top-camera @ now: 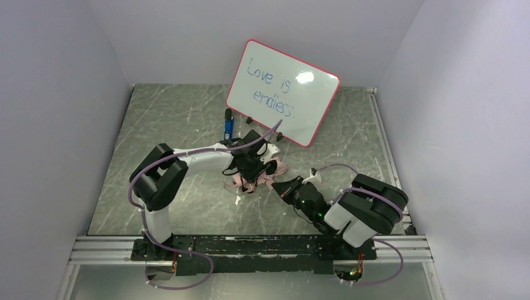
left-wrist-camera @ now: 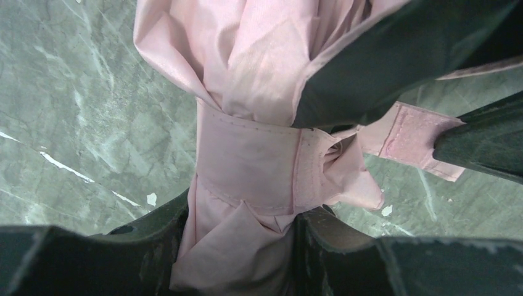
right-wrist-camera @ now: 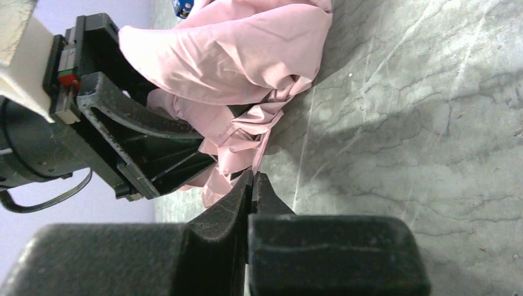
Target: Put away the umbrella
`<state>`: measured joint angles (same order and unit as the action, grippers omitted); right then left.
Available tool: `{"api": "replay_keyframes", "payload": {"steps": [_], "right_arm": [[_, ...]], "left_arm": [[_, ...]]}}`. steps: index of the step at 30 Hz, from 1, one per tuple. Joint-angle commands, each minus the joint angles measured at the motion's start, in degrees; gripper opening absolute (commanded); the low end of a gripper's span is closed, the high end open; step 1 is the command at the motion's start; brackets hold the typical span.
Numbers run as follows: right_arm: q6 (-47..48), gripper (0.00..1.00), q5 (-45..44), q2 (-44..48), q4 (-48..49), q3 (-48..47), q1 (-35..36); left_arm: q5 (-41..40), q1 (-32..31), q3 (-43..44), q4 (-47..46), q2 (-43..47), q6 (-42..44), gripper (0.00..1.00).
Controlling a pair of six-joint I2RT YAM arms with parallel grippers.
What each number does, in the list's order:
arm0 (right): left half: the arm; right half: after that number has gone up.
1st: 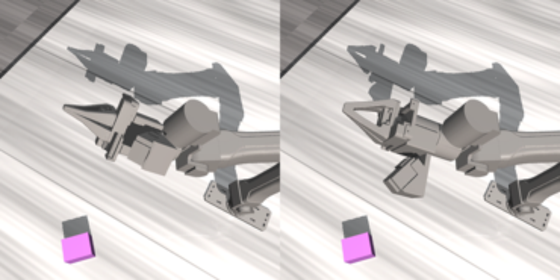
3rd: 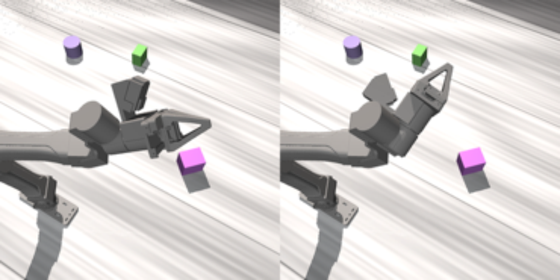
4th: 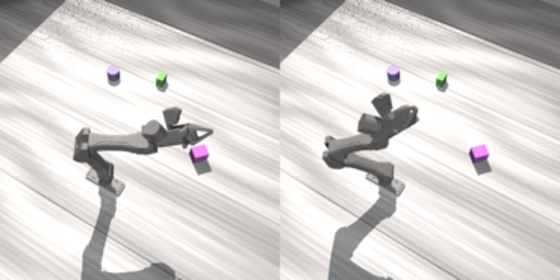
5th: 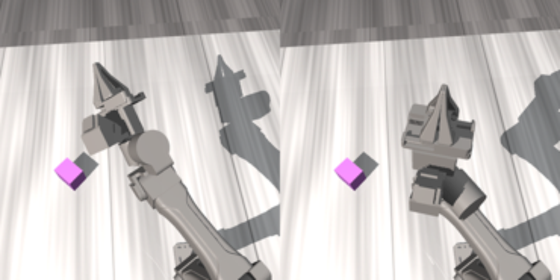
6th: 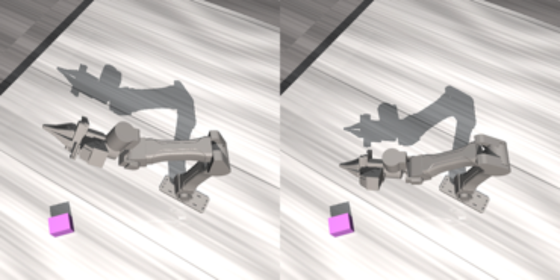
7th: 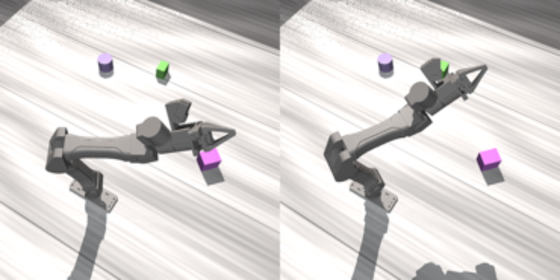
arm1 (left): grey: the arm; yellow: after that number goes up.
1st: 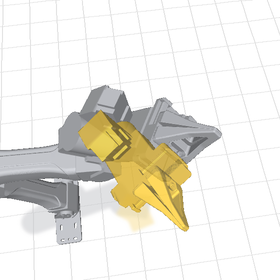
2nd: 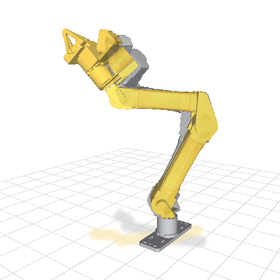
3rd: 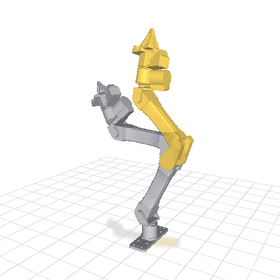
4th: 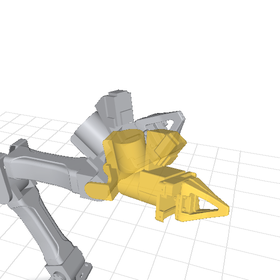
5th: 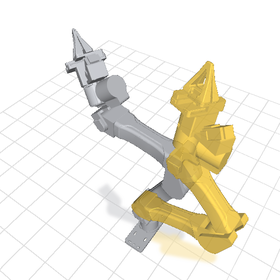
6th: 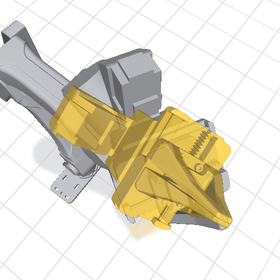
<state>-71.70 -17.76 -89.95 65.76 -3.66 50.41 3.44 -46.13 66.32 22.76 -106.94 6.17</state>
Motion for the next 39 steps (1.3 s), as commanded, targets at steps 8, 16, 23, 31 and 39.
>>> {"api": "replay_keyframes", "payload": {"steps": [8,16,23,31,39], "right_arm": [[-2.47,0.0,1.84,-5.54,18.8,-1.04,1.61],[-3.89,0.0,-0.84,-7.52,21.42,-5.02,1.64],[-5.02,0.0,-2.86,-8.18,20.91,-8.84,1.66],[-7.2,0.0,-5.95,-9.85,15.72,-14.02,1.52],[-6.93,0.0,-7.4,-11.29,12.87,-16.41,0.64]], "left_arm": [[-8.11,0.87,-4.01,6.64,-6.94,-0.82,0.05],[-7.75,0.69,-3.8,6.75,-7.19,-0.49,0.05],[-7.48,0.22,-3.91,6.79,-7.32,-0.2,0.05],[-6.69,-0.53,-3.92,6.79,-7.33,0.48,0.05],[-4.77,-1.04,-4.14,6.61,-6.73,1.49,0.05]]}}
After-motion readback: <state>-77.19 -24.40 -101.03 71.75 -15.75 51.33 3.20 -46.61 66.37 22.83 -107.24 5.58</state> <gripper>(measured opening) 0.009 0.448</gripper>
